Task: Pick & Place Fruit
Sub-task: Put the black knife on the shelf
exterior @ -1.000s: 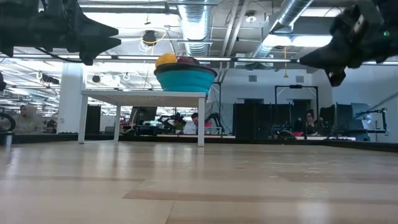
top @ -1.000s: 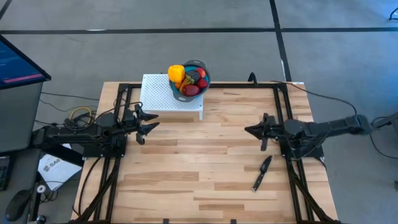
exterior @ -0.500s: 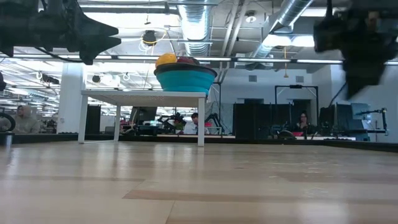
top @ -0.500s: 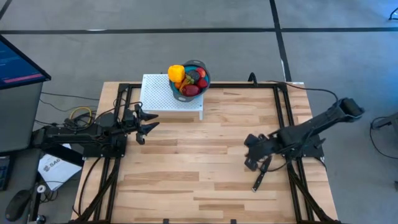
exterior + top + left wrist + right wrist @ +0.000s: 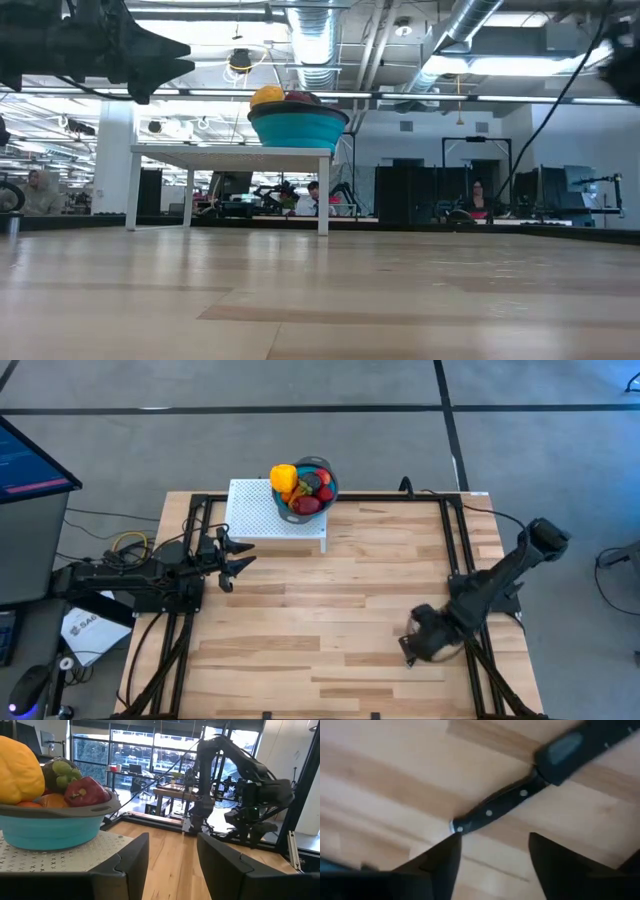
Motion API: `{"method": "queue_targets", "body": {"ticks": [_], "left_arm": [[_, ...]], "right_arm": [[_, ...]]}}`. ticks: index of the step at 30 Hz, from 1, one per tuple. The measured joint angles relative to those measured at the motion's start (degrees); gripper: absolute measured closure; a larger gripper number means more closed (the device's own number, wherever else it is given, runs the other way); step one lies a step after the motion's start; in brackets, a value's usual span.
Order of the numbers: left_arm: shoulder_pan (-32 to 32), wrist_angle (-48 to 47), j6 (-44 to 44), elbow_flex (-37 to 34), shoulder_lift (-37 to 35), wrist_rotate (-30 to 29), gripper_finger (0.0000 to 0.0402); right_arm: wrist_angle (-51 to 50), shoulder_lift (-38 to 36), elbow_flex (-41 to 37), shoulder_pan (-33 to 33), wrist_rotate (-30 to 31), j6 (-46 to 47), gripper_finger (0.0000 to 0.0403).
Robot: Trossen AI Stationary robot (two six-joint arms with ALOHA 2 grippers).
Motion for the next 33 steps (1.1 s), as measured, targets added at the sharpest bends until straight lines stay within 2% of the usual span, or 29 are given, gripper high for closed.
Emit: {"method": "queue_targets", "body": {"ticks": [4,8,16,22,25,28,33], "left_arm": [[0.0,0.1,0.0,0.0,0.0,0.0,0.0242],[0.0,0.3,0.0,0.0,0.0,0.0,0.0244],[0.0,0.4,0.0,0.0,0.0,0.0,0.0246],[0.0,0.4,-0.1,0.0,0.0,0.0,0.025],[0.0,0.4,-0.1,0.0,0.0,0.0,0.0249],[0.0,0.4,-0.1,0.0,0.0,0.0,0.025],[0.0,0.3,-0.3,0.0,0.0,0.0,0.0252]], "right_arm": [[-0.9,3.6,0.0,5.8,5.2,14.0,0.0156],[-0.5,9.3,0.0,6.9,5.3,18.1,0.0161],[9.8,16.1,0.4,2.7,7.9,16.8,0.0204],[9.9,16.2,0.4,0.0,10.2,12.6,0.0244],[9.4,16.2,0.3,-1.3,10.7,9.3,0.0251],[9.0,15.7,0.1,-2.5,10.7,6.2,0.0239],[6.7,12.8,-0.4,-3.5,12.8,5.5,0.0173]]}}
